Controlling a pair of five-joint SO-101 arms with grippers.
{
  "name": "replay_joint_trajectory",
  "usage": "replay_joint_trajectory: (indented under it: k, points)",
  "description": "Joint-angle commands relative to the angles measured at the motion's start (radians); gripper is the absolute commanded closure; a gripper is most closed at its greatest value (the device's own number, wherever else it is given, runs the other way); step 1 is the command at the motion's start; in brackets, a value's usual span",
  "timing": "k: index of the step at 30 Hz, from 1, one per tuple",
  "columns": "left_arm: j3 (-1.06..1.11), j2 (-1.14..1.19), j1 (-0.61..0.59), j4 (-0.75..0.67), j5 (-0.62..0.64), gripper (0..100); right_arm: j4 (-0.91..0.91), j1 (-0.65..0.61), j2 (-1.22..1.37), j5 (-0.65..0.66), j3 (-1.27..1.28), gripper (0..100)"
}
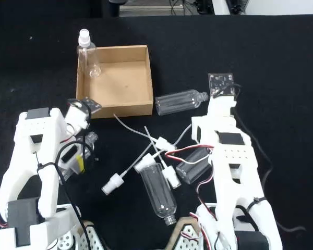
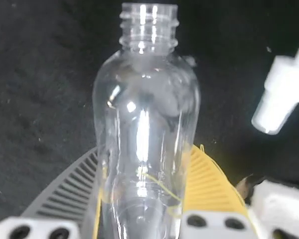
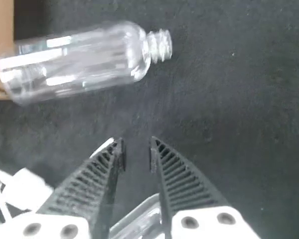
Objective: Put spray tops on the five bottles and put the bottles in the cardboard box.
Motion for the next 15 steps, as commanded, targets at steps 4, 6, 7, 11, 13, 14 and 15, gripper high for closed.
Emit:
replay_joint_trajectory:
  k: [4, 6, 7, 11, 13, 14, 15]
  points:
    - [0.031, -0.049, -0.027, -0.072, 0.238, 97, 0.265, -0.173, -0.022, 0.1, -0.185, 93.5]
    - [0.074, -0.089, -0.07, -0.114, 0.275, 97, 0.328, -0.258, -0.022, 0.192, -0.2, 93.5]
    - [0.093, -0.12, -0.09, -0.126, 0.287, 97, 0.35, -0.305, -0.022, 0.236, -0.2, 93.5]
    - [0.16, -0.272, -0.199, -0.147, 0.339, 97, 0.42, -0.486, -0.022, 0.364, -0.199, 93.4]
    - [0.179, -0.347, -0.275, -0.141, 0.368, 97, 0.46, -0.572, -0.022, 0.388, -0.217, 92.8]
    - [0.182, -0.371, -0.317, -0.138, 0.381, 97, 0.48, -0.618, -0.019, 0.393, -0.231, 91.2]
    - [0.183, -0.4, -0.357, -0.138, 0.394, 97, 0.493, -0.666, -0.015, 0.397, -0.239, 88.4]
